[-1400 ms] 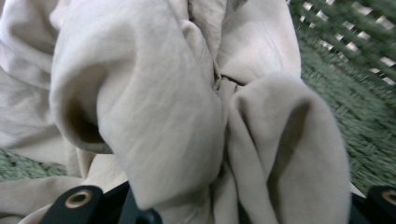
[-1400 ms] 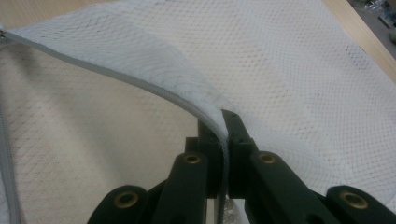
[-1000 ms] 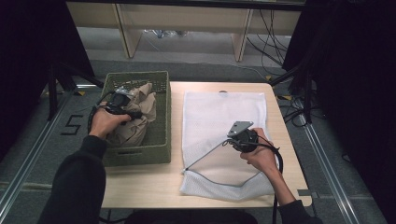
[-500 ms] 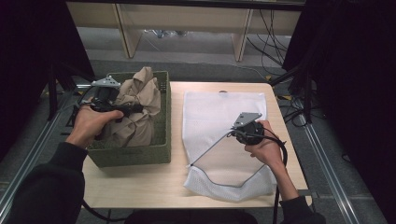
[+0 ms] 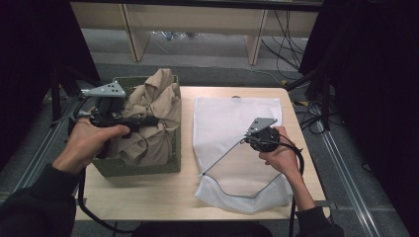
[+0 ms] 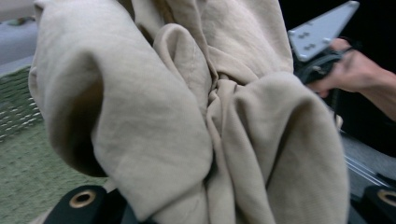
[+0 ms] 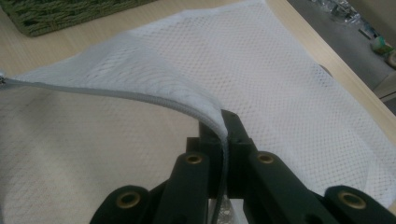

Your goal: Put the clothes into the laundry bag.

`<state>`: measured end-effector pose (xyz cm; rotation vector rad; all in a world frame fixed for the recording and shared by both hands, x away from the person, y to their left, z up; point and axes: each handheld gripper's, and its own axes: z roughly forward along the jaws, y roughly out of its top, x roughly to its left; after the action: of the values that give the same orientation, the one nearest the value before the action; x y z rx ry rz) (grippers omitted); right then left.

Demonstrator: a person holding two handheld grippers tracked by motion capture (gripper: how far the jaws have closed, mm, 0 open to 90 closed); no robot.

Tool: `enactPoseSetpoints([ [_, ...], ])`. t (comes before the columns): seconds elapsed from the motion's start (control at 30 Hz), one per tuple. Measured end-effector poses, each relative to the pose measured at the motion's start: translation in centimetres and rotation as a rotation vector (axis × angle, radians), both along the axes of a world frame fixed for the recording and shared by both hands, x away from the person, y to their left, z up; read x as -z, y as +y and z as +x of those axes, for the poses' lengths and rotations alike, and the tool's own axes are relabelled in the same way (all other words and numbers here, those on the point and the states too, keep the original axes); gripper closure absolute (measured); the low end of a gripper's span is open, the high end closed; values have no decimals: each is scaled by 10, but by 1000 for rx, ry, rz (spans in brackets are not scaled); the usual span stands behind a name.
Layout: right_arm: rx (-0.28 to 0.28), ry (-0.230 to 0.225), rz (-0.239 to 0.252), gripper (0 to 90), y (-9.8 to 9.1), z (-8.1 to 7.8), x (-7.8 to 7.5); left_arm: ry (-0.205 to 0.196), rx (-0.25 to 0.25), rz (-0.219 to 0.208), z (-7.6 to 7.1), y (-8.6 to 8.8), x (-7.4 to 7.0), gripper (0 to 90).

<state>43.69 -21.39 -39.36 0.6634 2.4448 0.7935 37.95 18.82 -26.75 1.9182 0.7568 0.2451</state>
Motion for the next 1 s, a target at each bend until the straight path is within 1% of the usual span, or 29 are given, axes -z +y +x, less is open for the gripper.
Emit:
enactPoseSetpoints([
  [0.03, 9, 11, 5, 893, 0, 0, 0, 13, 39, -24, -9, -7, -2, 691],
  [0.07, 9, 11, 5, 893, 0, 0, 0, 13, 39, -24, -9, -7, -2, 691],
  [0.1, -4, 6, -2, 894, 0, 1, -1, 21, 58, -34, -16, -12, -4, 691],
  [0.13, 0, -5, 3, 894, 0, 1, -1, 18, 78, -48, -22, -16, -5, 691],
  [0.17, 5, -1, 7, 894, 0, 1, -2, 19, 105, -49, -27, -20, -7, 691],
  [0.2, 7, -4, 5, 894, -1, 3, -3, 30, 130, -66, -36, -28, -8, 690],
  [0.23, 7, -4, 5, 894, -1, 3, -3, 30, 130, -66, -36, -28, -8, 690],
  [0.27, 19, 2, 14, 894, 0, 2, -3, 35, 152, -67, -42, -34, -9, 690],
  [0.3, 3, -9, 8, 894, 0, 4, -4, 37, 169, -71, -48, -39, -11, 690],
  [0.33, -1, -13, 11, 894, 0, 5, -5, 36, 216, -89, -55, -47, -13, 690],
  [0.37, -1, -13, 11, 894, 0, 5, -5, 36, 216, -89, -55, -47, -13, 690],
  [0.4, 10, -4, 22, 894, 2, 5, -7, 44, 253, -113, -63, -55, -17, 690],
  [0.43, -8, -9, 15, 894, 2, 6, -7, 54, 275, -127, -67, -59, -18, 690],
  [0.47, -8, -9, 15, 894, 2, 6, -7, 54, 275, -127, -67, -59, -18, 689],
  [0.5, 7, 1, 21, 894, 2, 5, -8, 68, 304, -138, -72, -65, -19, 689],
  [0.53, -1, -13, 22, 894, 2, 7, -8, 68, 330, -138, -74, -69, -19, 689],
  [0.57, -4, -14, 21, 894, 2, 8, -8, 81, 343, -142, -77, -75, -17, 688],
  [0.63, -5, -5, 21, 894, 3, 8, -8, 95, 374, -126, -79, -85, -11, 687],
  [0.7, -7, -4, 22, 894, 2, 8, -7, 123, 400, -121, -80, -94, -2, 686],
  [0.73, -7, -3, 22, 894, 2, 8, -7, 148, 414, -124, -79, -102, 7, 685],
  [0.77, -3, -5, 25, 894, 2, 7, -8, 167, 422, -126, -78, -107, 12, 684],
  [0.8, -2, -6, 35, 894, 1, 8, -8, 176, 453, -126, -76, -113, 19, 683],
  [0.83, 2, -6, 42, 894, 1, 8, -9, 202, 480, -120, -74, -125, 33, 683],
  [0.87, 2, -6, 42, 894, 1, 8, -9, 202, 480, -120, -74, -125, 33, 683],
  [0.9, 14, 5, 52, 894, 0, 7, -9, 230, 485, -120, -74, -132, 42, 683],
  [0.93, 2, -9, 51, 894, -2, 7, -10, 239, 498, -110, -72, -139, 50, 681],
  [0.97, 2, -9, 51, 894, -2, 7, -10, 256, 508, -116, -70, -146, 59, 681],
  [1.0, -1, -8, 56, 894, -3, 7, -11, 282, 516, -110, -67, -154, 70, 680],
])
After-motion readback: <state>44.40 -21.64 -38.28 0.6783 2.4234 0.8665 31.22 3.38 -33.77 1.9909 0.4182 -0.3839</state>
